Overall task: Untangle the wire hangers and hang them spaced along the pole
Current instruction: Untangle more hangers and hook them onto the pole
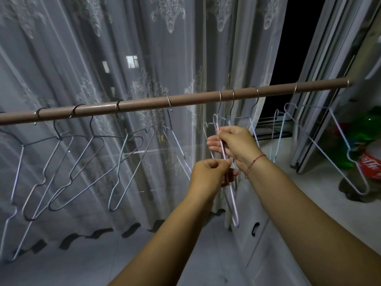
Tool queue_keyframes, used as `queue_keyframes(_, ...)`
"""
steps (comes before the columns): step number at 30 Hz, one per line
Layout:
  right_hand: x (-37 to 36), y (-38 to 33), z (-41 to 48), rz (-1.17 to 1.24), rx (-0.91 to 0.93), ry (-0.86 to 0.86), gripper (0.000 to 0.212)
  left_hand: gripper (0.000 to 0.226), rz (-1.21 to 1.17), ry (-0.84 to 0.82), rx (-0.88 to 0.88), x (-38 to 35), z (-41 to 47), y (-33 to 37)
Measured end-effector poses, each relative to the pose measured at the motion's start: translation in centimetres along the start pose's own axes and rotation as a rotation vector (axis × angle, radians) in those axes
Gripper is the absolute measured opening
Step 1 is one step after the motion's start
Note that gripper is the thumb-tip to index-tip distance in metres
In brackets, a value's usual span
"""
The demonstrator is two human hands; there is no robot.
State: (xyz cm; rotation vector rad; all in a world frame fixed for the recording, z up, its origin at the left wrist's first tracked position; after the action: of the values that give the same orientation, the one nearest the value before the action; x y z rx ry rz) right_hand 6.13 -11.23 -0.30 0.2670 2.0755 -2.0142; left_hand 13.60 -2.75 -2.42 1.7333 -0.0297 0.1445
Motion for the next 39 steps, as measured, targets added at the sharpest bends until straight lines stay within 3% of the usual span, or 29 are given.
queue_keyframes(3, 0.6, -0.3, -0.8, -0.058, 0.015, -0.031, 0.032, 0.020, 0.174, 0.071, -0.103, 0.8, -0.4, 0.0)
queue_keyframes(6, 1.3, -1.3, -2.2, -0.279, 0.133, 0.004, 0.037, 0.030, 0.306, 0.177, -0.282, 2.1, -1.3, 1.1)
queue_keyframes(10, -0.1, -2.9, -5.7, -0.303, 0.364, 0.040, 0.033, 0.012, 0.146, 0.431, -0.456, 6.8, -1.6, 2.8)
queue_keyframes(13, -3.4, -0.5, -7.7, -0.319, 0.250, -0.135, 0.037, 0.011, 0.030, 0.651, -0.418, 10.6, -0.7, 2.0)
queue_keyframes(15, -5.0, 2.3, -8.2, -0.416, 0.167, -0.198, 0.040, 0.008, -0.060, 0.603, -0.265, 11.3, 0.6, 0.6)
queue_keyframes(17, -5.6, 4.4, -8.3, -0.413, 0.122, -0.190, 0.039, 0.012, -0.098, 0.446, -0.130, 10.7, 1.6, -0.2)
queue_keyframes(20, -5.5, 5.9, -8.2, -0.366, 0.069, -0.160, 0.027, 0.016, -0.096, 0.305, -0.074, 10.1, 1.8, 0.0)
queue_keyframes(29, -7.1, 4.5, -5.4, -0.215, 0.077, -0.089, 0.022, 0.013, -0.214, 0.308, -0.039, 10.4, 5.7, 2.2)
queue_keyframes(33, -5.7, 6.3, -5.1, -0.274, 0.043, -0.018, 0.023, 0.012, -0.076, 0.317, 0.015, 10.1, 7.1, -0.8)
queue_keyframes(35, -4.7, 7.4, -5.5, -0.326, 0.066, -0.005, 0.026, 0.022, 0.032, 0.317, -0.020, 10.2, 6.9, -3.4)
queue_keyframes(39, -3.9, 9.1, -6.5, -0.620, 0.194, -0.083, 0.050, 0.015, 0.334, 0.277, -0.070, 10.9, 5.4, -8.2)
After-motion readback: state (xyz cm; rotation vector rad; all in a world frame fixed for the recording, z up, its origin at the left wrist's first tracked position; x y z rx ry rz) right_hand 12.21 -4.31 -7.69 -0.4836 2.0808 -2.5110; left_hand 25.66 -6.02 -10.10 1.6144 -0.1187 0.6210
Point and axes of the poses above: each hand's wrist, its own z-axis towards the middle knuckle, its own x-axis out of the back of the hand, y = z × x, the point moved 5 cm from there along z, towards the middle knuckle, and after that the axes turned 9 degrees about z, right-handed, at the moved point
